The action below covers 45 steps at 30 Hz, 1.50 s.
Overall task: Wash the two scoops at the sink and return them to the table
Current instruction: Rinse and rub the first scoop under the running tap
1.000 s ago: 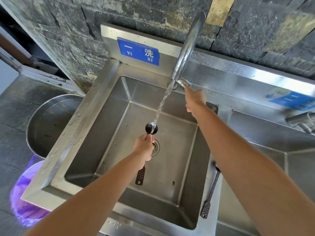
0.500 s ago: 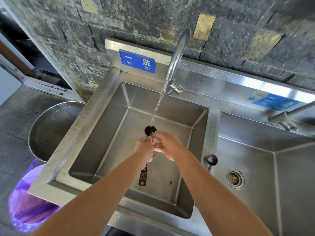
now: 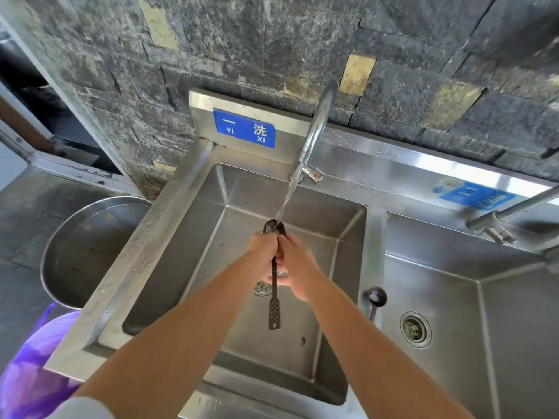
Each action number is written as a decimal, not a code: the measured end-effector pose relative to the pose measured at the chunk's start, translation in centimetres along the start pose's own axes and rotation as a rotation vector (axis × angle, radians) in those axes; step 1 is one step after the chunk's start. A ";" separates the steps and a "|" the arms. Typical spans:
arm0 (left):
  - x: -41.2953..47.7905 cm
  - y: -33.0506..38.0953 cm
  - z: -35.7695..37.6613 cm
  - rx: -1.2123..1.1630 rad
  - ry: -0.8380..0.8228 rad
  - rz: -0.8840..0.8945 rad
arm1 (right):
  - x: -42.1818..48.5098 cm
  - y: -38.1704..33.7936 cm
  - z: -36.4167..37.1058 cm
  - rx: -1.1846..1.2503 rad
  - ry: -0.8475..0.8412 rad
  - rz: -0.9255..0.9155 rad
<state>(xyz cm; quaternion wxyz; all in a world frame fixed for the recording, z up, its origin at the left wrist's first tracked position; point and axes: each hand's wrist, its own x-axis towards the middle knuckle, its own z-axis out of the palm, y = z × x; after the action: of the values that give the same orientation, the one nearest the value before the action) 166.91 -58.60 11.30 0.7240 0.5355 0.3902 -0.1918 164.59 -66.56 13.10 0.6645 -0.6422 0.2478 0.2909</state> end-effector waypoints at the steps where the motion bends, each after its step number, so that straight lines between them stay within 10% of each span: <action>1: 0.2 0.2 0.1 -0.052 -0.019 -0.005 | -0.2 0.3 0.2 -0.028 -0.010 0.011; 7: 1.3 1.4 0.3 0.039 -0.030 0.110 | 0.4 -0.6 -2.3 -0.943 0.071 -0.296; 14: 2.0 4.8 0.3 0.259 -0.029 0.076 | 1.3 -4.3 -3.4 -1.387 0.049 -0.443; 28: 1.3 6.1 -1.9 0.343 -0.445 -0.178 | 0.0 -7.9 -5.9 -1.635 0.028 -0.582; 45: 0.5 10.4 -1.2 1.523 -0.330 0.227 | -0.2 -13.1 -4.9 -1.953 -0.200 -0.801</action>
<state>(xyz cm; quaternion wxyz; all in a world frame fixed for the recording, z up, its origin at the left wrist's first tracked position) 174.02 -53.76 17.22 0.2216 0.8853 -0.0182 -0.4083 173.91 -71.56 22.26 -0.0748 -0.9057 -0.3788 0.1751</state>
